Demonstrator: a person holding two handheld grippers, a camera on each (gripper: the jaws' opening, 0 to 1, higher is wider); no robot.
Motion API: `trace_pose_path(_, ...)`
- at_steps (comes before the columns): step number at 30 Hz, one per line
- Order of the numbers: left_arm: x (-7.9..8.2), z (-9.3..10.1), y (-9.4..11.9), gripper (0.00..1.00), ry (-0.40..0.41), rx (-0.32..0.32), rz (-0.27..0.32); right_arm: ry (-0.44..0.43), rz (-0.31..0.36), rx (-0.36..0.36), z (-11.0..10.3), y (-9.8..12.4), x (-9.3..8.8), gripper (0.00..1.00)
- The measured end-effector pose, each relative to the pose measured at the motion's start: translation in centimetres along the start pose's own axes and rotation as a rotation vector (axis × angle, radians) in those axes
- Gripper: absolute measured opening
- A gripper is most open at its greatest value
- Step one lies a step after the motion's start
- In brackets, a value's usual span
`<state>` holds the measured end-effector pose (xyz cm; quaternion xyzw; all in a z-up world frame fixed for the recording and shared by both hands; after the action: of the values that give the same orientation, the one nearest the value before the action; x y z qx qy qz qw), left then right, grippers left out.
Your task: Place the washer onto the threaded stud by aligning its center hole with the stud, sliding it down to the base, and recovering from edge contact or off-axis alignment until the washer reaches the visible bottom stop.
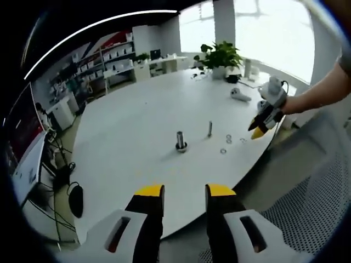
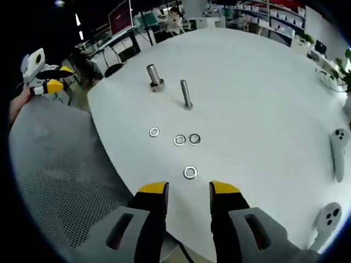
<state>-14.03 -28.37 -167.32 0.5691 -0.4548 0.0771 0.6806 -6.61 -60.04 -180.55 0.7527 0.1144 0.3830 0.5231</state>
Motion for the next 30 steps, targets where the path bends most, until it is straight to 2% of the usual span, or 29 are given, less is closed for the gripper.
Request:
trace_pose_path(3,-0.3,0.1,-0.1,0.29,0.003,-0.006,-0.014,0.081,-0.012,0.028,-0.3,-0.7,0.5,0.31)
trace_pose_path(5,-0.8,0.4,-0.4,0.3,-0.009,-0.015,-0.046,0.137,-0.039,0.034,-0.3,-1.2,0.5,0.31)
trace_pose_path(7,-0.6,0.6,-0.3,0.29,-0.034,0.0,-0.05,0.134,-0.03,0.051,-0.4,-1.7,0.7,0.31)
trace_pose_path(8,0.1,0.5,0.0,0.28,-0.053,0.014,-0.006,0.138,-0.047,0.05,-0.2,-2.0,0.7,0.31)
trace_pose_path(9,0.3,0.5,0.1,0.28,-0.043,0.013,0.012,0.146,-0.055,0.049,-0.1,-2.0,0.6,0.31)
trace_pose_path(12,-0.1,0.4,-0.1,0.29,-0.018,-0.004,-0.01,0.165,-0.077,0.06,-0.1,-2.2,0.5,0.3)
trace_pose_path(13,-0.6,0.3,-0.4,0.29,-0.023,-0.002,-0.045,0.185,-0.073,0.059,0.1,-2.3,0.7,0.29)
trace_pose_path(14,-0.7,0.4,-0.4,0.3,-0.025,-0.005,-0.052,0.189,-0.072,0.063,0.1,-2.4,0.8,0.29)
trace_pose_path(18,-0.6,0.7,-0.3,0.28,-0.033,-0.01,-0.04,0.194,-0.098,0.065,0.0,-2.3,1.0,0.28)
trace_pose_path(21,-0.8,0.6,-0.4,0.28,-0.03,-0.008,-0.054,0.36,-0.157,0.046,0.0,-2.3,0.9,0.27)
trace_pose_path(23,-0.7,0.6,-0.4,0.28,-0.029,-0.009,-0.051,0.508,-0.197,0.033,0.1,-2.5,0.8,0.25)
trace_pose_path(24,-0.7,0.6,-0.3,0.29,-0.03,-0.009,-0.05,0.536,-0.212,0.034,0.1,-2.5,0.8,0.25)
trace_pose_path(26,-0.8,0.6,-0.3,0.29,-0.031,-0.008,-0.054,0.498,-0.239,0.034,-0.2,-2.4,0.9,0.24)
trace_pose_path(27,-0.8,0.6,-0.4,0.29,-0.03,-0.01,-0.058,0.509,-0.249,0.035,-0.1,-2.5,1.0,0.24)
trace_pose_path(30,-0.9,0.6,-0.4,0.29,-0.031,-0.007,-0.065,0.642,-0.261,0.091,-0.3,-2.7,1.2,0.21)
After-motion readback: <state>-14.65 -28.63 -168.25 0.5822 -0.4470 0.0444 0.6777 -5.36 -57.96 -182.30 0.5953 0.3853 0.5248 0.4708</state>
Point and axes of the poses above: the point that each gripper's makers call its tool centre point, and the gripper's own axes: y roughly backward along the fingers, z roughly to its right, x roughly out of its top, the point moved 3 cm from there along y, roughly backward along the fingers, and after that the axes turned 3 degrees about -z, right-handed, at the moved point
